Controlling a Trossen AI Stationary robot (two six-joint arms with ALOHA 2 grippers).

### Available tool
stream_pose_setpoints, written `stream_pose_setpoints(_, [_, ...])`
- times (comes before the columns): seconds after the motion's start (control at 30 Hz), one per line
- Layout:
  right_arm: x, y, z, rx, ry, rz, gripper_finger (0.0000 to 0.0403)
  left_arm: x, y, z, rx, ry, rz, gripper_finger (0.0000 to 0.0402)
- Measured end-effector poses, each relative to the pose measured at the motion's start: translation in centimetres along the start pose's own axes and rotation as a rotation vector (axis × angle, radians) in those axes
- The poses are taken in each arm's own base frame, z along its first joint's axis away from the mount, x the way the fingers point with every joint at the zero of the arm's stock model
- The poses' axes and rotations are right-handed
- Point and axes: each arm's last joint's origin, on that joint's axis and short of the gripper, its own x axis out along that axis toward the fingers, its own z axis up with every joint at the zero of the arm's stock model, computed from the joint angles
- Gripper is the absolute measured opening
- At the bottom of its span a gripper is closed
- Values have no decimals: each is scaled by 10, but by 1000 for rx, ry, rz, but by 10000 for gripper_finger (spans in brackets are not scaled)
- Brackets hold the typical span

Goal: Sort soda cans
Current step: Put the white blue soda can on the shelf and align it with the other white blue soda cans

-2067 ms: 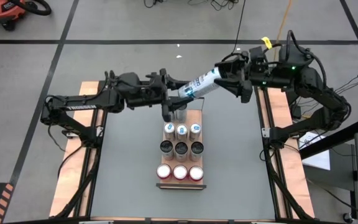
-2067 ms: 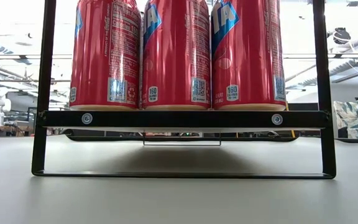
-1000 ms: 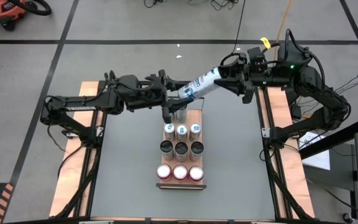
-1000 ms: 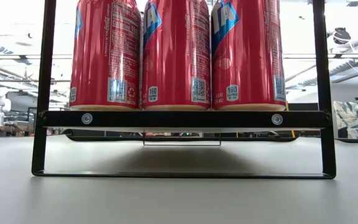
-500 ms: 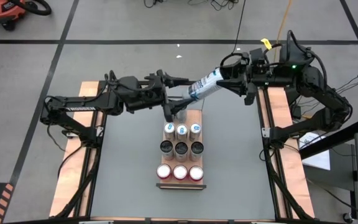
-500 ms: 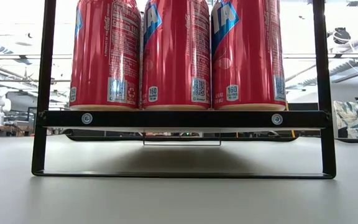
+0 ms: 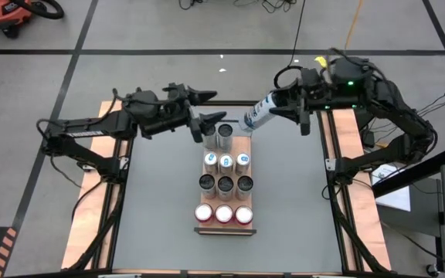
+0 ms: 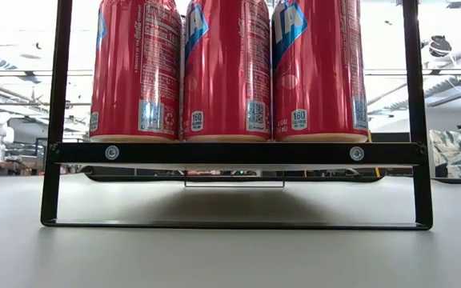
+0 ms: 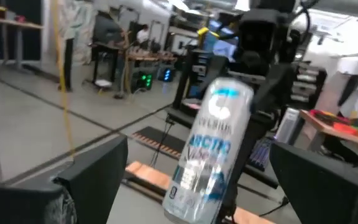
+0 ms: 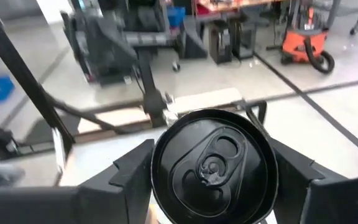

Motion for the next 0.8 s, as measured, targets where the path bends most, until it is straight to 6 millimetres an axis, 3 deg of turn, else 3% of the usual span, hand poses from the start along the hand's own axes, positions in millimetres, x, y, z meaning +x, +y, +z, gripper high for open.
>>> stream_pose_setpoints(0.33, [46, -20, -21, -110, 222, 0, 210, -30, 8, 7, -33, 108, 82, 396])
stream_pose_setpoints(0.6, [74, -39, -36, -131, 315, 12, 210, -39, 7, 7, -83, 151, 95, 396])
stream_pose_setpoints(0.8, [90, -58, -62, -103, 365, 30, 211, -41, 2, 5, -84, 157, 74, 396])
